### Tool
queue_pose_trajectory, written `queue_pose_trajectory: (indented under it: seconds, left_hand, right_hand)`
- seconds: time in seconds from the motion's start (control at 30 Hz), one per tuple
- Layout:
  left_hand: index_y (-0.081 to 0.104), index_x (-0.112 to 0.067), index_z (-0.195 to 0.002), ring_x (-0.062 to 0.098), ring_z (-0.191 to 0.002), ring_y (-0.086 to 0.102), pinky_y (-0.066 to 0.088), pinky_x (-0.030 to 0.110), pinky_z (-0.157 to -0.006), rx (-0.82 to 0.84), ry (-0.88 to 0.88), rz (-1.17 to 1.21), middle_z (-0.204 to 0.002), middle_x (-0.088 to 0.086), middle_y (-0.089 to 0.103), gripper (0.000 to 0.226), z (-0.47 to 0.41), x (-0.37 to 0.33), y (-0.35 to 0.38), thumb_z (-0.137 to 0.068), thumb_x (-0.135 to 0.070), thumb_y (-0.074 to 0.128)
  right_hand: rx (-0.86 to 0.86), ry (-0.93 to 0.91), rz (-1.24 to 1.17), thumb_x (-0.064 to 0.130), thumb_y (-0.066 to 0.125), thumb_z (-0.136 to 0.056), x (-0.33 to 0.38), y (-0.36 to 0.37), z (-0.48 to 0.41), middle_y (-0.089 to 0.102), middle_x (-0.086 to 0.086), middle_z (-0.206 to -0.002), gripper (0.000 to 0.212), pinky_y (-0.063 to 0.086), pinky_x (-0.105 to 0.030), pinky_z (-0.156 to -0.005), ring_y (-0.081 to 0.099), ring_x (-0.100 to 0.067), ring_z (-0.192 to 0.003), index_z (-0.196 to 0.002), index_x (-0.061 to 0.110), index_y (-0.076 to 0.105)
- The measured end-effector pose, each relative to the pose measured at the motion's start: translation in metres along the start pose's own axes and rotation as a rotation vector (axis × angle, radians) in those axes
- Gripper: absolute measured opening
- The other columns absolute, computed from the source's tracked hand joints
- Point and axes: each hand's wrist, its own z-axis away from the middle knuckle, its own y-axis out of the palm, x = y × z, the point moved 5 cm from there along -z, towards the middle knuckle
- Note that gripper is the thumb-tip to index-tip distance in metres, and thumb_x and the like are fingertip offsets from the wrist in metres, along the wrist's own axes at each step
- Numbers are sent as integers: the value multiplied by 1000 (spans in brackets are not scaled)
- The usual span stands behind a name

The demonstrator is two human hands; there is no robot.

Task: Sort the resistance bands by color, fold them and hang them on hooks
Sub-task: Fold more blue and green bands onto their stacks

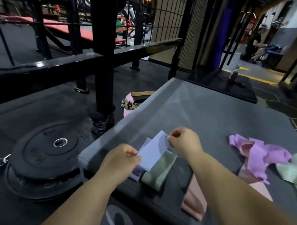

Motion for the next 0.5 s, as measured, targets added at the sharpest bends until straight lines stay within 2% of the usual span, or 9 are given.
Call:
queue_pose_trajectory:
  seconds: [0.07, 0.17, 0.23, 0.37, 0.5]
  left_hand:
    - [66, -22, -90, 5, -81, 60, 42, 26, -69, -5, -18, -2, -86, -12, 66, 10, -8, 6, -5, -84, -29, 62]
    - [57, -19, -69, 11, -63, 53, 39, 28, -59, 4, -33, -18, -62, -10, 56, 17, -17, 16, -7, -84, -27, 61]
    - [53, -23, -65, 11, -59, 48, 34, 26, -55, -1, -51, -35, -57, -11, 52, 21, -18, 19, -9, -84, -27, 60]
    - [63, -19, -79, 13, -74, 58, 39, 26, -59, -8, -71, -71, -75, -6, 65, 12, -17, 22, -12, -84, -29, 61]
    - [64, -22, -89, 13, -85, 60, 40, 23, -63, 4, -85, -127, -89, -6, 68, 12, -15, 27, -10, -84, -33, 61]
  right_hand:
    - [18, -8, 9, 23, 60, -88, 6, 9, -7, 67, 0, -83, 10, 41, -24, -55, 58, -19, -76, -86, 15, 66]
    - [35, -14, 30, 20, 57, -88, 12, 19, -13, 68, 0, -85, 10, 45, -26, -58, 60, -20, -78, -90, 15, 66]
    - [38, -20, 51, 20, 57, -88, 13, 23, -15, 67, 1, -83, 10, 45, -27, -60, 59, -19, -76, -89, 15, 66]
    - [48, -45, 73, 22, 58, -88, 14, 31, -17, 64, 5, -77, 8, 48, -27, -57, 59, -18, -72, -83, 20, 64]
    - [60, -63, 164, 18, 55, -87, 14, 36, -14, 69, 0, -87, 12, 52, -31, -70, 64, -21, -84, -90, 18, 67]
